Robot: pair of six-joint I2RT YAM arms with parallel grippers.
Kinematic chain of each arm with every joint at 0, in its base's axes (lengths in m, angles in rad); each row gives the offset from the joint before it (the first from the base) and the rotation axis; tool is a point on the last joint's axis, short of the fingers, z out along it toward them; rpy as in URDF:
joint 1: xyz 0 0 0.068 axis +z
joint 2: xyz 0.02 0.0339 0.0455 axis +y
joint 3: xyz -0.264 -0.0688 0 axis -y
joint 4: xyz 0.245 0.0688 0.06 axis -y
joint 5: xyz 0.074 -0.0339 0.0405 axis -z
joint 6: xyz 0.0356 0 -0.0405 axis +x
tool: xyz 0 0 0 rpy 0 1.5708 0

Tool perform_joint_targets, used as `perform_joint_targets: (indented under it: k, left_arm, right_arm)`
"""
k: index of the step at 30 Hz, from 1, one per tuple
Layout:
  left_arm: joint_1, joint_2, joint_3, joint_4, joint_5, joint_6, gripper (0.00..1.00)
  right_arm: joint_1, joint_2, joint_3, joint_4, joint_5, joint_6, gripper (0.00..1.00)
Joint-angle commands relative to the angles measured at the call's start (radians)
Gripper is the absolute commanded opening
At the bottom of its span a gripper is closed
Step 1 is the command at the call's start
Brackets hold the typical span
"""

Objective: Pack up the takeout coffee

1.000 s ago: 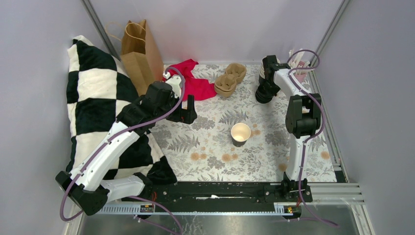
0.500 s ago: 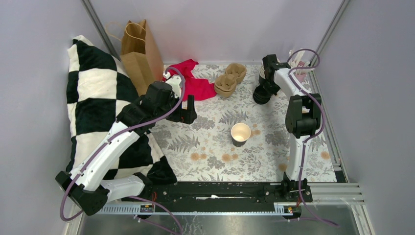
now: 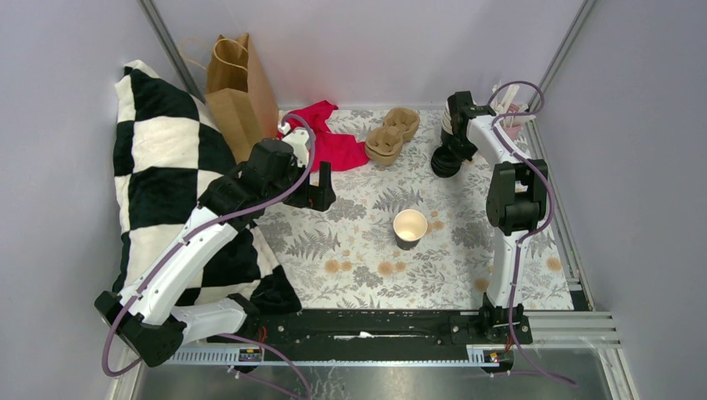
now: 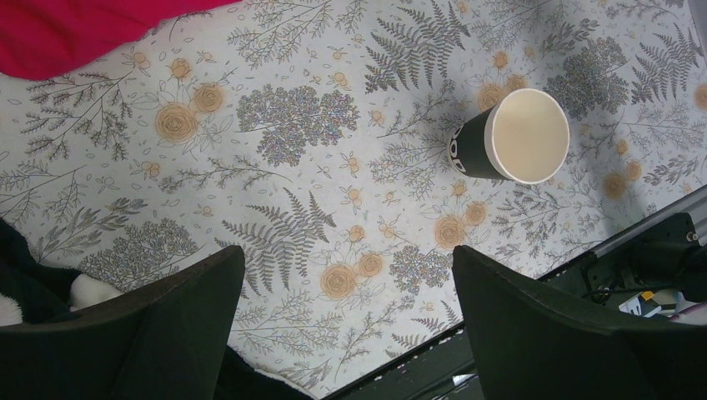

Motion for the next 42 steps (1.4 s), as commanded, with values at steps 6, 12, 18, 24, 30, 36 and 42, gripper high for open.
perform_joint_targets:
  k: [6,12,18,24,30,36,42]
  left_arm:
    - [-0.004,-0.024,0.002,0.016,-0.012,0.009,0.99]
    - [-0.004,-0.024,0.002,0.016,-0.012,0.009,0.99]
    - [-0.004,-0.020,0.008,0.014,-0.011,0.011,0.99]
    - [-0.004,-0.002,0.024,0.013,-0.012,0.004,0.99]
    - [-0.003,0.074,0.142,-0.019,0.045,-0.072,0.99]
    - [-0.001,0.276,0.384,-0.121,0.204,-0.194,0.99]
    - [0.001,0.418,0.458,-0.162,0.254,-0.292,0.87]
  right_arm:
    - [0.005,-0.066,0.008,0.092,-0.024,-0.073,0.00]
    - [0.005,-0.083,-0.005,0.108,-0.037,-0.096,0.00]
    - [0.005,-0.172,-0.042,0.142,-0.073,-0.176,0.00]
    - [0.005,-0.305,-0.125,0.161,-0.159,-0.290,0.00]
    - [0.030,-0.456,-0.287,0.221,-0.536,-0.533,0.00]
    - [0.244,-0.592,-0.361,0.189,-0.622,-0.639,0.00]
    - [0.398,-0.657,-0.308,0.136,-0.618,-0.625,0.00]
